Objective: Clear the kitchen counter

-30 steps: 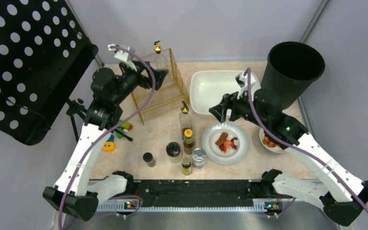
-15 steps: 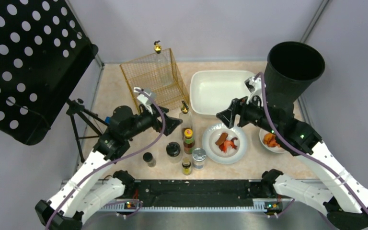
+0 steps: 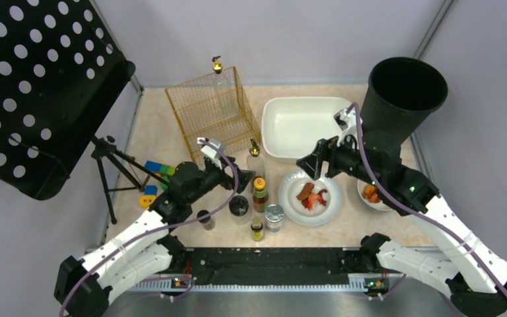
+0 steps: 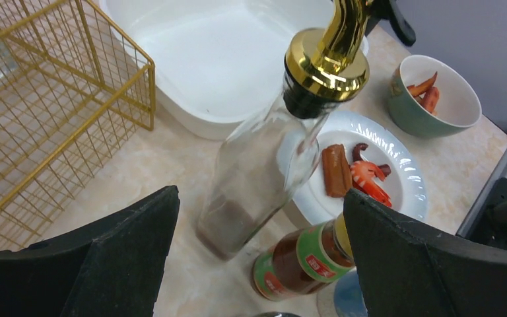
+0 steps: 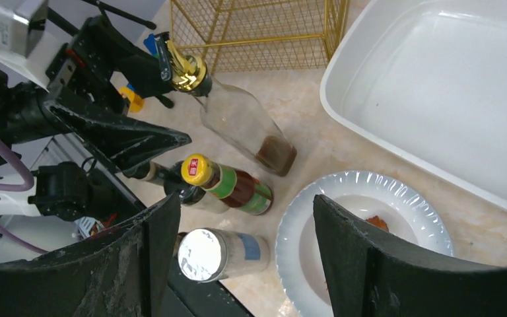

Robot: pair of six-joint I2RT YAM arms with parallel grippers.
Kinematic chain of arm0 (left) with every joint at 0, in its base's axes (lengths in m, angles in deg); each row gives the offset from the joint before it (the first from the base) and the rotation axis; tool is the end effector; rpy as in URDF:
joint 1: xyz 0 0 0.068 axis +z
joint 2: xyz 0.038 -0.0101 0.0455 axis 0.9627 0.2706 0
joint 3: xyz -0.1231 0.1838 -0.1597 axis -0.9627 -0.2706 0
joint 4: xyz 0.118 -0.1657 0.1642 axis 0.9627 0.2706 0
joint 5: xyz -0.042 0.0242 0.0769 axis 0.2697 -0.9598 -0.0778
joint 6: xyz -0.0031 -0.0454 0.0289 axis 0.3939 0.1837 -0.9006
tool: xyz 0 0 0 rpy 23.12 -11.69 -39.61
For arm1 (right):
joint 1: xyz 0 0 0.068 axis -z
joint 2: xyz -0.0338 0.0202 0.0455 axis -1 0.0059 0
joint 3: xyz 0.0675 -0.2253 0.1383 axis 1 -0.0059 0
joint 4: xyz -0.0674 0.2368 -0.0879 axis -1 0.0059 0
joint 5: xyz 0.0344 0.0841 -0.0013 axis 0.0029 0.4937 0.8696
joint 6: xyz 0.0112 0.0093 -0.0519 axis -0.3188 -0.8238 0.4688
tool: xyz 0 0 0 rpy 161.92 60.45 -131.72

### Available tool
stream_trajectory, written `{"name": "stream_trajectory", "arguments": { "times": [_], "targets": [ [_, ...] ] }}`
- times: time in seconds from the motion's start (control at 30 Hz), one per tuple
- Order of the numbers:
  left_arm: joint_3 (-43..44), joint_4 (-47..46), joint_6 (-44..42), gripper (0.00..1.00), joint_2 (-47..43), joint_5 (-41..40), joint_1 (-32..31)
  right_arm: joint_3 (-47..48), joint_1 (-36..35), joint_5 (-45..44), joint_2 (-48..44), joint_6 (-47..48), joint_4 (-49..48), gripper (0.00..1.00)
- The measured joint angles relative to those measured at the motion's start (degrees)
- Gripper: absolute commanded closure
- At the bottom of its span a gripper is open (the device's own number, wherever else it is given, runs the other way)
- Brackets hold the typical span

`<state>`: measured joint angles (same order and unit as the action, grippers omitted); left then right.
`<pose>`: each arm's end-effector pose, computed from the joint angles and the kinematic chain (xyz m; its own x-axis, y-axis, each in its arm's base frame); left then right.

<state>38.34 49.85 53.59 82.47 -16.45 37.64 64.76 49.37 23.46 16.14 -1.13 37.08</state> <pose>0.1521 -0.1202 0.2696 -0.3040 -0.1027 -0.9471 0.6558 0.6985 -0.2863 0.1265 0.1115 0.3942 -0.4770 0.0680 -0.8763 -0.5758 0.7290 0.3700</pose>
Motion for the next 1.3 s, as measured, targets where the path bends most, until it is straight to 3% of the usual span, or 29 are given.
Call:
{"name": "stream_trajectory", "arguments": {
  "times": [0.33,0.93,1.23,1.27,1.3],
  "targets": [
    [-0.33,-15.54,-1.49,0.02,8.35,-0.87,-0.63,-2.23,0.00,0.85,0.37,-0.07,-1.01,0.27],
    [1.36,-27.19,-1.64,0.20,18.38,1.18,-1.11,-4.83,0.00,0.96,0.74,-0.07,-2.84,0.27],
    [2.69,-30.05,-0.52,0.60,20.72,2.73,-1.44,-5.22,0.00,0.94,0.72,-0.07,-2.89,0.27],
    [2.91,-30.23,-1.11,0.66,21.05,2.73,-1.49,-5.22,0.00,0.94,0.72,-0.07,-2.91,0.27],
    [3.06,-30.40,-1.42,0.78,21.33,2.56,-1.44,-5.22,0.00,0.96,0.72,-0.07,-2.91,0.27]
  ]
}}
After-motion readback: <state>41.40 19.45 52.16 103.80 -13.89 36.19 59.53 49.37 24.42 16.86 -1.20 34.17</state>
